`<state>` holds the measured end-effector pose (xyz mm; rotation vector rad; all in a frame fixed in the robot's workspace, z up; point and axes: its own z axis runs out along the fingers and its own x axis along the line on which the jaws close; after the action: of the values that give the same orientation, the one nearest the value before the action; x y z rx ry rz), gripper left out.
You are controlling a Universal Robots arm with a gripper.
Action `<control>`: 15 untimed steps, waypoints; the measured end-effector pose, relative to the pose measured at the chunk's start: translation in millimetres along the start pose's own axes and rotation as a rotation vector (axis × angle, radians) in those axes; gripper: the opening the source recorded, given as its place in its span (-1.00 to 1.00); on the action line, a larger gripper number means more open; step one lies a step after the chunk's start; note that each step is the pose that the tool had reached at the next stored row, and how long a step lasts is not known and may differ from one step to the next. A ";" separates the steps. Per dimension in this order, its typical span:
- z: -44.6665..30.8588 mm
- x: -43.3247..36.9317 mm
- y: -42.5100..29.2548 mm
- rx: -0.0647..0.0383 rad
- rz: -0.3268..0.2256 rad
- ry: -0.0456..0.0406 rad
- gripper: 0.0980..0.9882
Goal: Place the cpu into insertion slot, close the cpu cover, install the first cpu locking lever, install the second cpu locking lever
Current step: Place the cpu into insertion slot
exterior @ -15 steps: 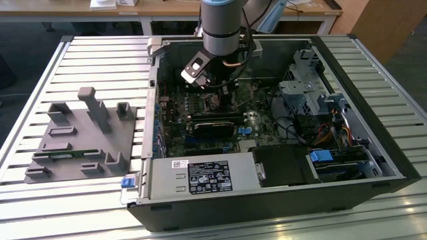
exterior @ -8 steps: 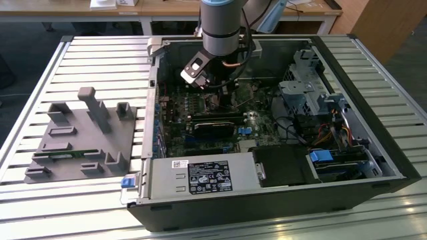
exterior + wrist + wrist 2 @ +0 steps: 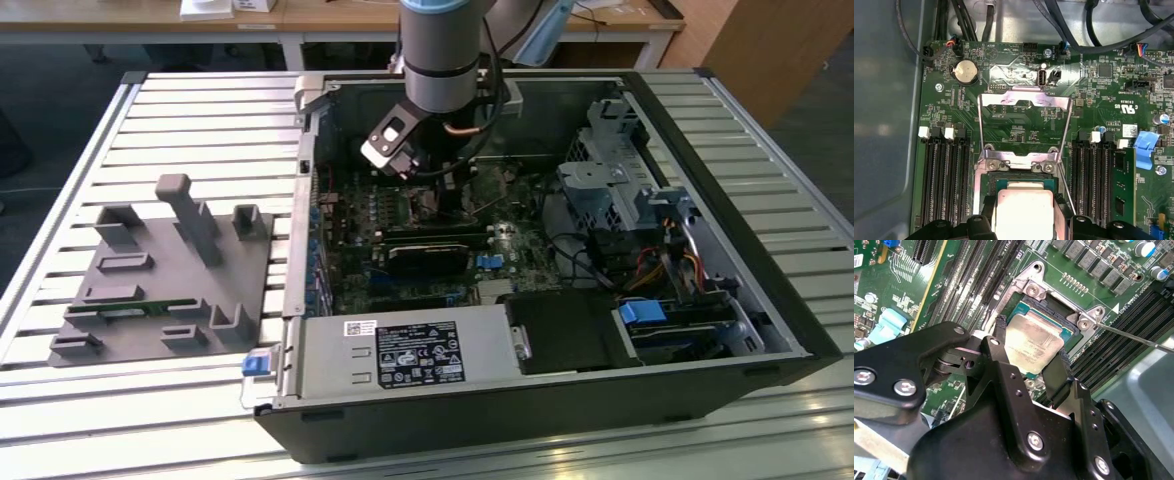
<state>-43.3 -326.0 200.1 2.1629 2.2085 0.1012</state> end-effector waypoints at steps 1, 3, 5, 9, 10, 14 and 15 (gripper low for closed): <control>0.4 0.3 -0.1 0.000 0.000 0.0001 0.00; 1.2 0.8 -0.1 0.000 0.000 0.0002 0.00; 2.0 1.7 -0.2 0.000 0.001 0.0001 0.00; 4.4 3.0 -0.4 0.000 0.001 -0.0001 0.00; 5.0 3.4 -0.4 0.000 0.001 -0.0001 0.00; 7.6 4.8 -0.6 0.000 0.002 -0.0007 0.00; 8.2 5.0 -0.7 0.001 0.002 -0.0011 0.00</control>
<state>-43.4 -320.9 191.9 2.1649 2.2063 0.0992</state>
